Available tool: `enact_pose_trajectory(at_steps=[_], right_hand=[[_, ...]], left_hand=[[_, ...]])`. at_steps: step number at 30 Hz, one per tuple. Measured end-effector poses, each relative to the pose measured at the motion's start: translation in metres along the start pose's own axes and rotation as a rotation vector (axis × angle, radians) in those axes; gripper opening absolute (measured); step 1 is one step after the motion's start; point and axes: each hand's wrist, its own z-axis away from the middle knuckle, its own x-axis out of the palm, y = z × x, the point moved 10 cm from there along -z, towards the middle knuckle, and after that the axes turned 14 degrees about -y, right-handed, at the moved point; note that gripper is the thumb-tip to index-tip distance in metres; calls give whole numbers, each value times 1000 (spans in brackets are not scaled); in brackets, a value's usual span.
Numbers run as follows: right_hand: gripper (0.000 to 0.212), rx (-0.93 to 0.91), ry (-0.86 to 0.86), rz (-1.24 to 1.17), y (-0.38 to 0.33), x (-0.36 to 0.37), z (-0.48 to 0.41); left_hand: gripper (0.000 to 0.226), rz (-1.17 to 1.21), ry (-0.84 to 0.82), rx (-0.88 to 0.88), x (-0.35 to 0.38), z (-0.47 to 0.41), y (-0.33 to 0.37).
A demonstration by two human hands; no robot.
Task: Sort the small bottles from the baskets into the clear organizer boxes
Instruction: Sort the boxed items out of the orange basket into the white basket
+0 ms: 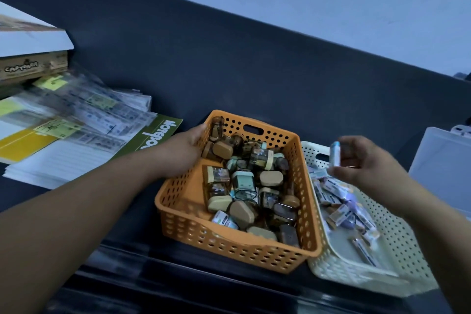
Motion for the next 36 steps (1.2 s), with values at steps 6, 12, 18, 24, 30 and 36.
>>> enact_pose_trajectory(at_steps=[6, 12, 18, 24, 30, 36], right_hand=[[33, -93, 15, 245, -26, 16, 10], [20, -318, -805, 383, -107, 160, 37], [34, -262, -802, 654, -106, 192, 2], [60, -243, -922, 780, -93, 202, 0], [75, -344, -940, 1227, -109, 225, 11], [61, -526, -761, 1021, -126, 230, 4]], left_hand=[[68, -54, 12, -8, 0, 1, 2], [66, -39, 40, 6, -2, 2, 3], [67, 39, 30, 8, -2, 2, -1], [64, 46, 26, -2, -3, 0, -3], [65, 44, 12, 10, 0, -1, -7], [70, 59, 22, 21, -1, -3, -12]])
